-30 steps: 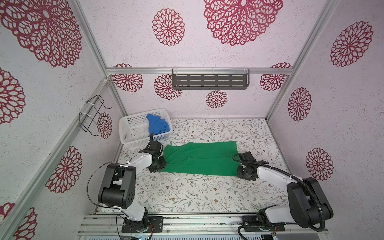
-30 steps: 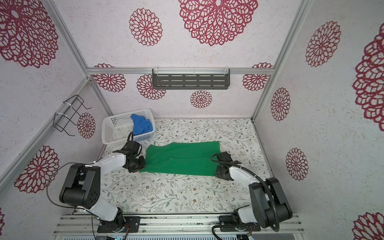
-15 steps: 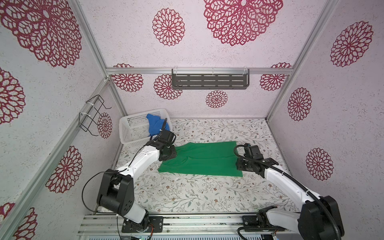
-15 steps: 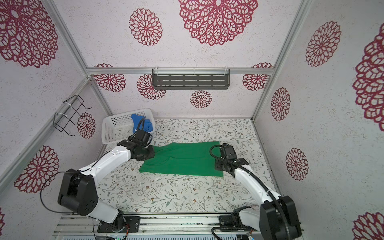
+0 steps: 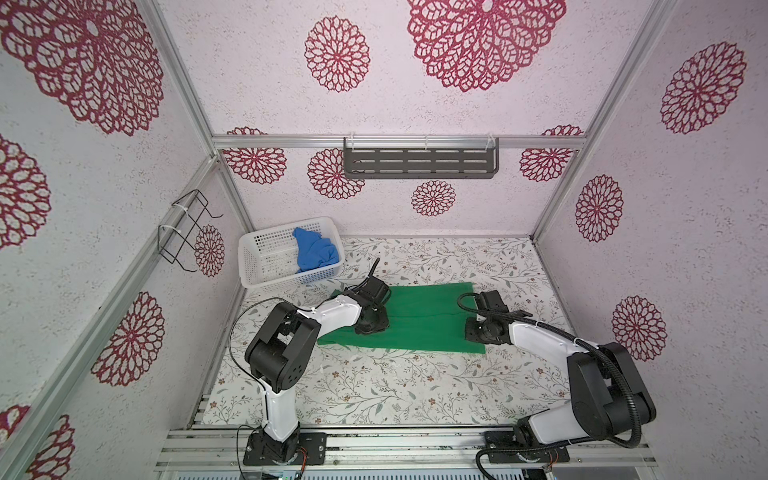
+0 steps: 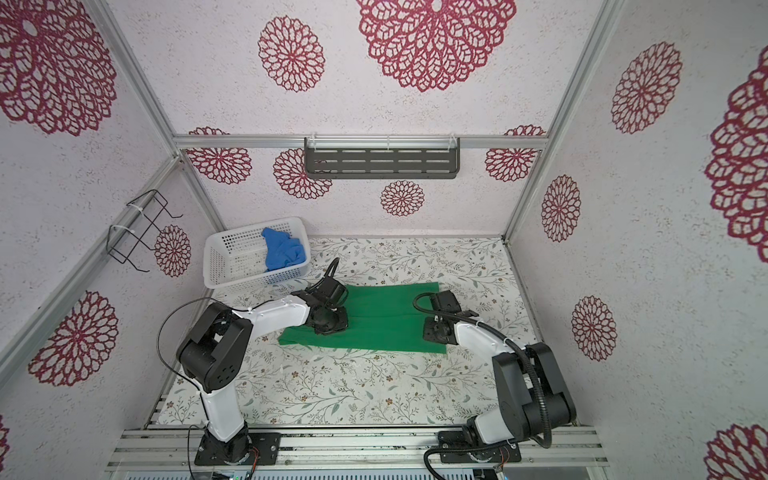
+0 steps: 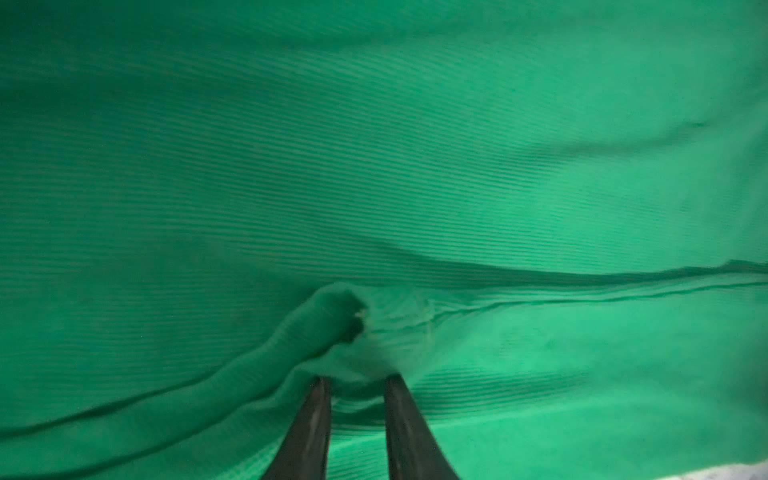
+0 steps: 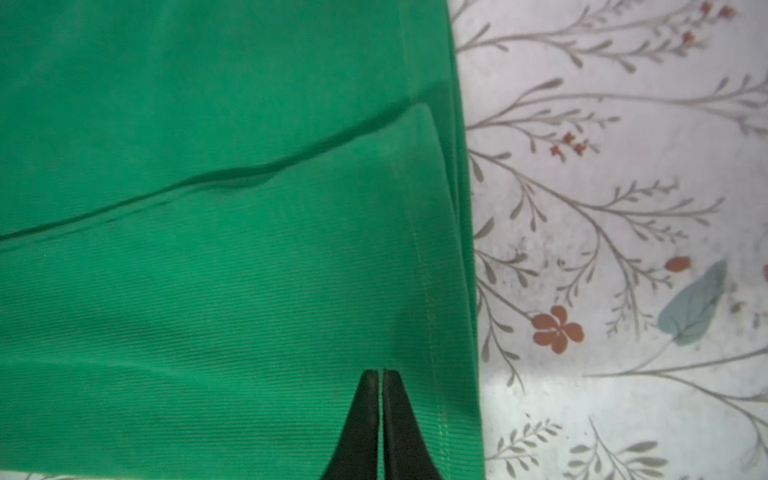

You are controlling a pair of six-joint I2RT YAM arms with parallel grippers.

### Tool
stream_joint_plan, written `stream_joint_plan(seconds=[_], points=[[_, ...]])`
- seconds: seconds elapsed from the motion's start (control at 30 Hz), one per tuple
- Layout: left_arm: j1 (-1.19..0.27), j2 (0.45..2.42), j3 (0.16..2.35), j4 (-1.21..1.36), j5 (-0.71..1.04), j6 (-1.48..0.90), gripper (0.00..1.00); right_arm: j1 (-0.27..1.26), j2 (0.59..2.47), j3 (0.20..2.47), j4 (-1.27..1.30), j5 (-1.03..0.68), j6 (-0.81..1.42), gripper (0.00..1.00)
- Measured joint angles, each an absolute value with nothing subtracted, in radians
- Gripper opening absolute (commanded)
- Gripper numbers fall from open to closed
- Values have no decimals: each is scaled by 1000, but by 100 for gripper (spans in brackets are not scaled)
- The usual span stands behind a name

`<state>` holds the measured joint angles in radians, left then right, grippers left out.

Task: Fold and stack the tank tops

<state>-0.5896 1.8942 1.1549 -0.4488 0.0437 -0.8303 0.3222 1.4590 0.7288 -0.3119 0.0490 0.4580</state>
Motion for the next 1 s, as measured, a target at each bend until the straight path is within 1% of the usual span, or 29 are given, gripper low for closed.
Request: stream_joint_plan(seconds=[0.2, 0.37, 0.43, 0.53, 0.6, 0.67, 0.73, 0.77, 0.83, 0.9, 0.93, 1.0], points=[[-604, 1839, 1054, -364, 49, -862, 26, 358, 1436, 662, -304, 64, 502, 11], [-667, 1674, 822, -252, 104, -957, 26, 434, 1332, 586, -355, 43, 567, 12], [-705, 1608, 754, -250, 115, -1003, 27, 460, 1297, 575, -405, 27, 589, 12], [-762, 1515, 700, -329, 124, -1055, 30, 477, 1272, 578, -484, -26, 603, 16], [-775, 1464, 697, -434, 119, -1065, 37, 477, 1266, 599, -551, -40, 596, 26], [-752, 1418, 724, -552, 104, -1044, 45, 466, 1266, 649, -614, -35, 566, 46], [-693, 1400, 783, -622, 89, -1004, 52, 440, 1264, 707, -636, -30, 514, 61], [-654, 1400, 825, -638, 79, -974, 54, 418, 1262, 741, -634, -31, 485, 66], [-592, 1407, 902, -641, 65, -918, 54, 377, 1259, 790, -620, -33, 426, 65], [-543, 1436, 986, -630, 49, -853, 51, 344, 1262, 832, -603, -38, 379, 62], [-525, 1465, 1031, -618, 43, -809, 49, 333, 1267, 852, -591, -40, 358, 60], [-503, 1539, 1110, -596, 36, -744, 47, 316, 1281, 883, -572, -46, 321, 57]])
